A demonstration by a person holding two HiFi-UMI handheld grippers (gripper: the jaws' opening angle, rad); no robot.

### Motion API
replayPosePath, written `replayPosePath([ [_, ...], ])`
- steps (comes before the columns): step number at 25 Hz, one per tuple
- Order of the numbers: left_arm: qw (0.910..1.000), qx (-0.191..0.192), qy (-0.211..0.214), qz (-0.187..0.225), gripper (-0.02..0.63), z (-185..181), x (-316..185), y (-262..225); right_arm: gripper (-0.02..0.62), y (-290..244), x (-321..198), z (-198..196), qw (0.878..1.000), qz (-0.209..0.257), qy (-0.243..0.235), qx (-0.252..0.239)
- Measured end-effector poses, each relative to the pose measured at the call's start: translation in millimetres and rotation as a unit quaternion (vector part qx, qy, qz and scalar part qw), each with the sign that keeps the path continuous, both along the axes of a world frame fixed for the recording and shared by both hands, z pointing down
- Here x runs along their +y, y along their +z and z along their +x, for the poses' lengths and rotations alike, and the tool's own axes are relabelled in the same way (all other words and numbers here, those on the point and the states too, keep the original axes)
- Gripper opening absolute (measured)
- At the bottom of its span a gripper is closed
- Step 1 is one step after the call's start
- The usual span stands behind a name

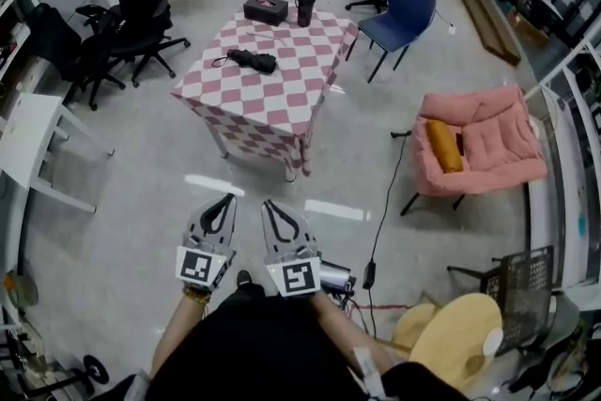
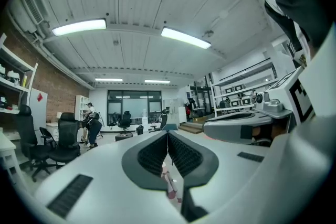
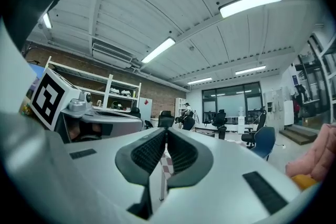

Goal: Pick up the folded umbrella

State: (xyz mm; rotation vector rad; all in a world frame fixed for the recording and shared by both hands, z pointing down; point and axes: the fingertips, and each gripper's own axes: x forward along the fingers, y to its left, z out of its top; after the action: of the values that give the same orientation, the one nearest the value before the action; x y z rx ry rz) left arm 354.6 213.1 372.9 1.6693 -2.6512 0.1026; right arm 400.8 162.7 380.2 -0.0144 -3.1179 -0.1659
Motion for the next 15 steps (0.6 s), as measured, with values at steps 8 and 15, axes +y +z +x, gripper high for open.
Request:
replayPosePath([
  [8, 0.9995, 0.011, -0.023, -0.017, 0.015, -10, -32, 15, 0.018, 15, -28, -15, 1.000, -0.013, -0.018, 0.002],
  [15, 0.9998, 0.013, -0.016, -0.003, 0.014, -36, -45, 23, 0.018, 26, -37, -44, 1.000, -0.007, -0.025, 0.006],
])
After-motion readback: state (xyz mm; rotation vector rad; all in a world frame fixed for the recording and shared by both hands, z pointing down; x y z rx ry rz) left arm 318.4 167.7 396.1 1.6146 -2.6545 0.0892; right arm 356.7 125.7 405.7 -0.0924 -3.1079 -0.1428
